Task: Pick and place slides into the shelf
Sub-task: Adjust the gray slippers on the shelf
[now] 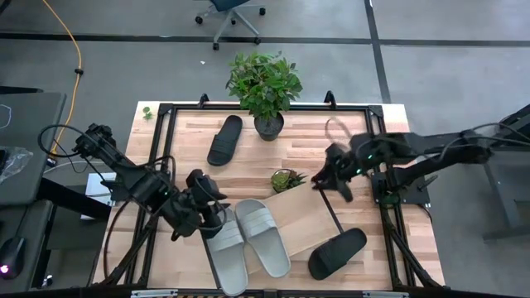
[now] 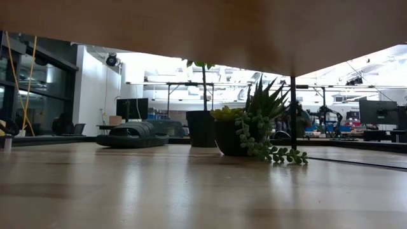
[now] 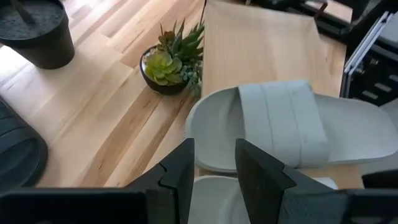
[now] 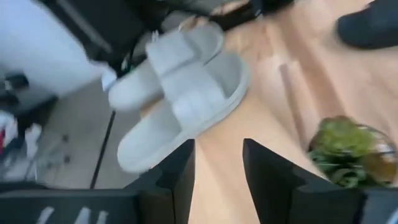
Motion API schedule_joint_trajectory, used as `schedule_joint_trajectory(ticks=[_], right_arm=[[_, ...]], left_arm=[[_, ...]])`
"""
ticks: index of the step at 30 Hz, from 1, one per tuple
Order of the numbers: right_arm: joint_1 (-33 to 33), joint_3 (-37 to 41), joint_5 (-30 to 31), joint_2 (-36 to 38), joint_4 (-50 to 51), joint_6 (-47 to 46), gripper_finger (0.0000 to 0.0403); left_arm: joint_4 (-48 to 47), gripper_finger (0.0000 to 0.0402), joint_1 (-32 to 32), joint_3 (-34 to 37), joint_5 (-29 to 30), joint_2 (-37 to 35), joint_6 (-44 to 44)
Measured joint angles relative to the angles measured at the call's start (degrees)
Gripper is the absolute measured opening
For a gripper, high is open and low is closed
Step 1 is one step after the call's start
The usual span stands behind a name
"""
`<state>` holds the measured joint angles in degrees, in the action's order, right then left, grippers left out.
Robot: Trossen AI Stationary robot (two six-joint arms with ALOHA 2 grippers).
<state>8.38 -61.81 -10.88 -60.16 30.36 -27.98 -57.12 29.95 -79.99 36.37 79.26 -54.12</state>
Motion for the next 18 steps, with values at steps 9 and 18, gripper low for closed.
schedule_joint_trajectory(ticks=[9,18], right_arm=[[6.3,-1.6,4.8,-7.0,-2.4,2.3,0.0071],[7.4,-1.6,-3.1,-15.7,-7.7,1.7,0.0007]], left_arm=[[0.0,0.0105,-1.1,0.0,-2.5,0.0,2.8],[0.2,0.0105,-1.1,0.0,-12.9,0.0,4.2]])
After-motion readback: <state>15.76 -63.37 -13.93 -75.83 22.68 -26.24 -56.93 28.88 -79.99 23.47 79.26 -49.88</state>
